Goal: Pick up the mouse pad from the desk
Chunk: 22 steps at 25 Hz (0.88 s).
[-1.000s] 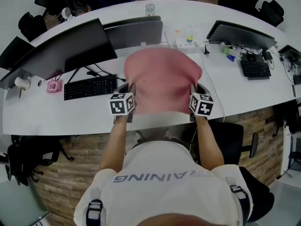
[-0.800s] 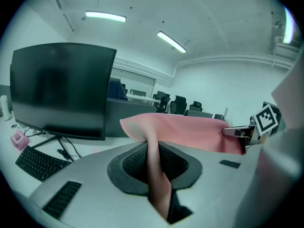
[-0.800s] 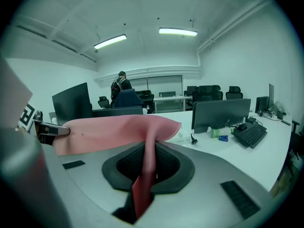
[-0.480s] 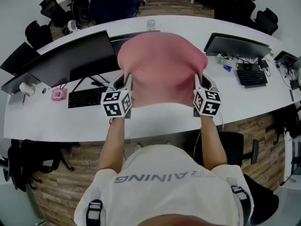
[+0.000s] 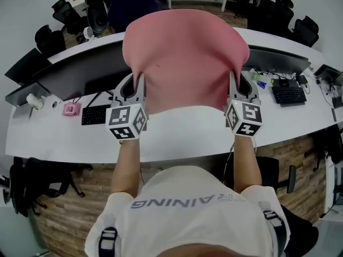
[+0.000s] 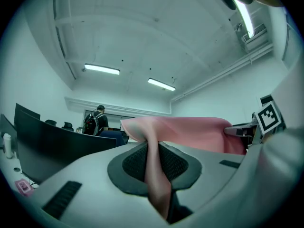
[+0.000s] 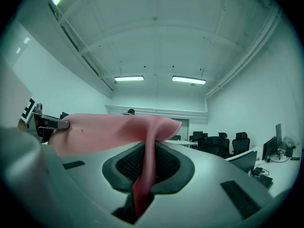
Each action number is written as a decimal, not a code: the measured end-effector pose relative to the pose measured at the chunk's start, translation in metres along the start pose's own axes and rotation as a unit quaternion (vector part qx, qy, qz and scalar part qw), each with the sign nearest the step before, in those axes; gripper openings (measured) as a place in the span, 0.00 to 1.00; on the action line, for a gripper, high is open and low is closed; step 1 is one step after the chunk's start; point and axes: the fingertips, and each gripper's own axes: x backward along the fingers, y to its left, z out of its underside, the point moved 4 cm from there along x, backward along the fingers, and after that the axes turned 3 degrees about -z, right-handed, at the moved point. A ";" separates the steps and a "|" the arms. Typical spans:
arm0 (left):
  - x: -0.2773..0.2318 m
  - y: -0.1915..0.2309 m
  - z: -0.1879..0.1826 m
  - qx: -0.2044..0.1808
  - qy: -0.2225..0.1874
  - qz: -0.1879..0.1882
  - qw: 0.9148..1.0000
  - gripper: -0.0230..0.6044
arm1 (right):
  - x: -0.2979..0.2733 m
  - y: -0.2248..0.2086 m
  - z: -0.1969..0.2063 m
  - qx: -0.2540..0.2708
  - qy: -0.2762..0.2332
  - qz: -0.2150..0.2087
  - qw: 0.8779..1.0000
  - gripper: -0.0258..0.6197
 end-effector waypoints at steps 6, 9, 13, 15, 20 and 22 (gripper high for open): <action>0.004 -0.001 -0.009 0.001 -0.016 0.002 1.000 0.16 | 0.005 0.000 -0.007 0.003 -0.010 0.004 1.000 0.13; 0.004 -0.005 -0.005 0.003 -0.014 0.007 1.000 0.16 | 0.008 -0.003 -0.003 0.002 -0.006 0.008 1.000 0.13; 0.004 -0.009 -0.001 0.007 -0.013 0.011 1.000 0.16 | 0.012 -0.005 0.001 0.003 -0.002 0.012 1.000 0.13; 0.005 -0.010 0.000 0.006 -0.011 0.010 1.000 0.16 | 0.013 -0.006 0.001 0.004 0.000 0.011 1.000 0.13; 0.004 -0.010 0.001 0.005 -0.007 0.009 1.000 0.16 | 0.013 -0.005 0.003 0.006 0.002 0.009 1.000 0.13; 0.003 -0.011 0.002 0.005 -0.005 0.009 1.000 0.16 | 0.013 -0.006 0.004 0.004 0.002 0.009 1.000 0.13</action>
